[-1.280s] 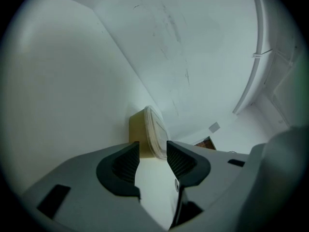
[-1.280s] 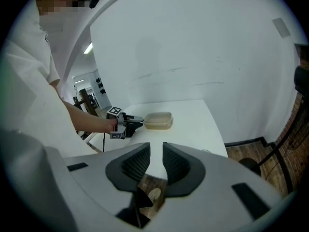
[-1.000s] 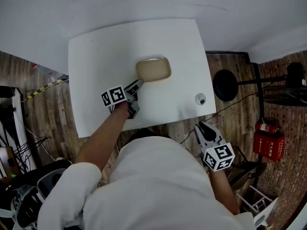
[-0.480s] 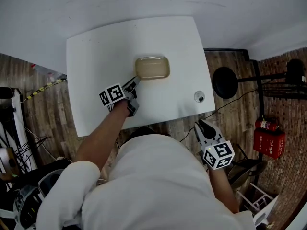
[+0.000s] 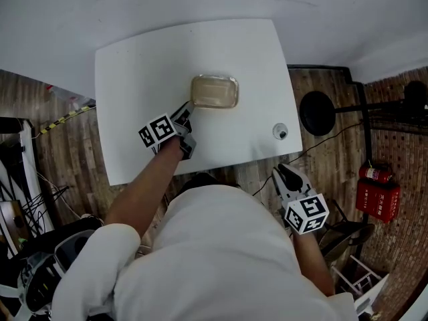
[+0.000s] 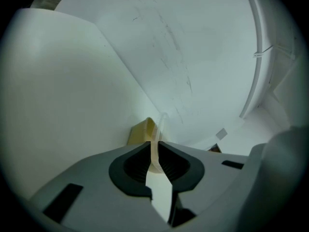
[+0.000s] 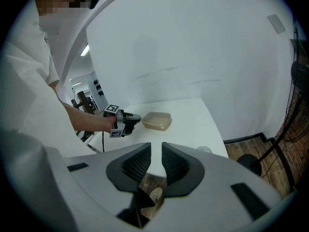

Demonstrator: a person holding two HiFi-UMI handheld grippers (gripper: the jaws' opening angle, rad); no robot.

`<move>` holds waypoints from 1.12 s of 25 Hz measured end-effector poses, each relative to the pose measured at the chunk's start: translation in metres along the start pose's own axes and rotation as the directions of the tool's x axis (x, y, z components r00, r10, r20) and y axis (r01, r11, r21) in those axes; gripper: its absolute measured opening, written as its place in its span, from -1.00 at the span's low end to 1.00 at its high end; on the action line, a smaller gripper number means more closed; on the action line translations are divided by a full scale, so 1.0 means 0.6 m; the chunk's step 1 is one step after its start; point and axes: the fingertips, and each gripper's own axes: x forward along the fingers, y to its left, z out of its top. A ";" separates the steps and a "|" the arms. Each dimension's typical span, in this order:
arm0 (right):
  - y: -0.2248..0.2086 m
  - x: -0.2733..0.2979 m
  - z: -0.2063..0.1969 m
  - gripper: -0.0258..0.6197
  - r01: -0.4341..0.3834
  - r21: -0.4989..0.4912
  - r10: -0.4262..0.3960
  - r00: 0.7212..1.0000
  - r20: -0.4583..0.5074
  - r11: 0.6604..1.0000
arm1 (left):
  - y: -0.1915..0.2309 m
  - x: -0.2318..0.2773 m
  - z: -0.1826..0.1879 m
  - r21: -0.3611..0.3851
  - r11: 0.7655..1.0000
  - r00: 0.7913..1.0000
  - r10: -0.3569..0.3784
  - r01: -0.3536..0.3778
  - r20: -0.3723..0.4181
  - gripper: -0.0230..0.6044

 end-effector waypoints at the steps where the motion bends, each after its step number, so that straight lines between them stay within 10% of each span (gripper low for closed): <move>1: 0.000 0.000 -0.001 -0.68 -0.001 0.001 0.001 1.000 0.000 1.000 | -0.002 -0.001 0.001 -0.004 1.000 1.000 -0.005 0.005 0.005 -0.74; 28: -0.017 -0.092 -0.047 -0.90 -0.077 -0.082 0.084 0.993 0.080 0.994 | -0.248 -0.141 -0.060 -0.121 0.930 0.927 -0.319 0.346 0.198 -0.76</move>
